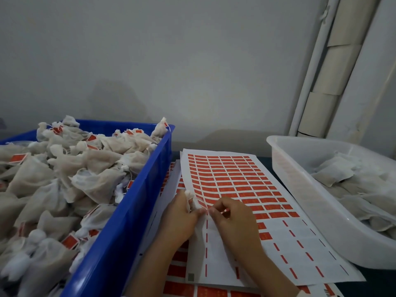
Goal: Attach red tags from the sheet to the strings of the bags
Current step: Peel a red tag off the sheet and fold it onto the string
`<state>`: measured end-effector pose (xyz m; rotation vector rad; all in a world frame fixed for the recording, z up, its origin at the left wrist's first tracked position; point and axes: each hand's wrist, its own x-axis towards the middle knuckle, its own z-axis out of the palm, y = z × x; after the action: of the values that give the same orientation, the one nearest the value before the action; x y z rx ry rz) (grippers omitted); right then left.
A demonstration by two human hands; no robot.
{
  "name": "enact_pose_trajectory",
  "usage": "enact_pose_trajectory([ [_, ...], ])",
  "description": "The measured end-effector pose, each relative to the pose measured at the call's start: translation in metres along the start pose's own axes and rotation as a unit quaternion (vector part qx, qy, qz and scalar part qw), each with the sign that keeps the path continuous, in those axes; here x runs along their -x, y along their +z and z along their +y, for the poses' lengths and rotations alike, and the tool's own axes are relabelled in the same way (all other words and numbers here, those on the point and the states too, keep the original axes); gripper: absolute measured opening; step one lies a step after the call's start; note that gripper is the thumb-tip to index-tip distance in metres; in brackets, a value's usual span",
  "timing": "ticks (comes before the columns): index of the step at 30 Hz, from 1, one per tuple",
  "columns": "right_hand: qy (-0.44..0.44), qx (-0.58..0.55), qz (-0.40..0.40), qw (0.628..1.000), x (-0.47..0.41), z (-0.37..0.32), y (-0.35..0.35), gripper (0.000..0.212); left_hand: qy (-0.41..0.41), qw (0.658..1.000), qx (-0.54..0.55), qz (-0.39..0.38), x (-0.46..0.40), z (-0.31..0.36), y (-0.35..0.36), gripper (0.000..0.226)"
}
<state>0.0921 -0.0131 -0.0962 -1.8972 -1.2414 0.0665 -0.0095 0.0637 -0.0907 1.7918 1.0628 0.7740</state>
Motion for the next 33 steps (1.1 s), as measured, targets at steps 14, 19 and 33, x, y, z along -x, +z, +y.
enact_pose_trajectory([
  [14, 0.234, -0.238, 0.023, 0.943, -0.005, 0.014, -0.002, 0.019, -0.064, 0.98, -0.185, 0.045, -0.015, -0.018, -0.003, 0.044],
  [19, 0.246, -0.298, -0.026, 0.922, -0.005, 0.016, -0.016, 0.018, -0.081, 0.978, -0.186, 0.055, -0.014, -0.019, 0.001, 0.048],
  [33, 0.259, -0.471, -0.005, 0.843, -0.002, 0.04, -0.034, 0.016, -0.051, 0.989, 0.134, 0.033, 0.0, 0.014, 0.005, 0.021],
])
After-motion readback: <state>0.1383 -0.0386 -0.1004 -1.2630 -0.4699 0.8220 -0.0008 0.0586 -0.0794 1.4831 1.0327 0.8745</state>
